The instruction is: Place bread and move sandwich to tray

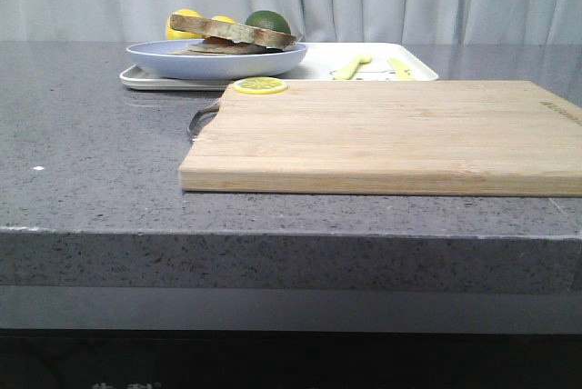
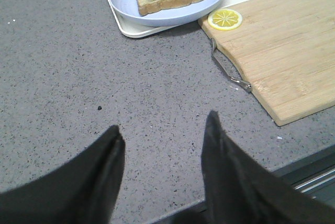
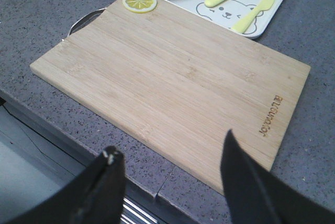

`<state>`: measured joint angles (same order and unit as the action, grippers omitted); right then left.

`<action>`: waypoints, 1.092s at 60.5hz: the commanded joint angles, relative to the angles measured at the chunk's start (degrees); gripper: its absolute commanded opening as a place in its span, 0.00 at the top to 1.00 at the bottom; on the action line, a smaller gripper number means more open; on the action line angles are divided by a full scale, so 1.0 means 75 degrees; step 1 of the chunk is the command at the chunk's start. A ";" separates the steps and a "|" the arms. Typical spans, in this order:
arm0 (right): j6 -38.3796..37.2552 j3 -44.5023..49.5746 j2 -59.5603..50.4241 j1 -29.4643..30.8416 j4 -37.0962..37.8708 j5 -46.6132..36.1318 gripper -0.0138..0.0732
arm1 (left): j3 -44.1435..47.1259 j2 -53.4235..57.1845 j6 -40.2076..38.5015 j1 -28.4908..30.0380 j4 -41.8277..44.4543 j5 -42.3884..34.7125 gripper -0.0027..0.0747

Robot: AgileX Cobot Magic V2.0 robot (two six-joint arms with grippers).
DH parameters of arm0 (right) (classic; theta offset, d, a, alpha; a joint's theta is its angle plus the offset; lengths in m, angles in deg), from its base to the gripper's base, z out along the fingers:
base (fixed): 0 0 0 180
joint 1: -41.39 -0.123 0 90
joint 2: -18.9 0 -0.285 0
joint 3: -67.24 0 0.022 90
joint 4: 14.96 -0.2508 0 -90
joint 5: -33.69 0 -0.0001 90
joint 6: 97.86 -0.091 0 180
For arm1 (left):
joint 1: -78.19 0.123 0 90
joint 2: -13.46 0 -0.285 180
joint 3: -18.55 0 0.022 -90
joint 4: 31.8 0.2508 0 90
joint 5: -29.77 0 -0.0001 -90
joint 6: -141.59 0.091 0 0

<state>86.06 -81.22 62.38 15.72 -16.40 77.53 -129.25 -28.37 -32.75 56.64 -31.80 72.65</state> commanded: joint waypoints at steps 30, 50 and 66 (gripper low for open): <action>0.0015 -0.0187 0.0012 0.0040 0.0024 -0.0680 0.92 | -0.0196 -0.0013 -0.0068 -0.0040 0.0000 -0.0605 0.99; 0.0015 -0.0187 0.0013 0.0040 0.0024 -0.0681 0.92 | 0.0014 0.0154 -0.0068 -0.0014 0.0000 -0.0838 0.99; 0.0015 -0.0187 0.0013 0.0040 0.0024 -0.0682 0.92 | 0.2220 0.2001 -0.0068 0.1285 0.0404 -0.2968 0.99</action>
<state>86.06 -81.22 62.38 15.72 -16.40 76.70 -115.85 -17.27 -32.87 63.65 -28.92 59.34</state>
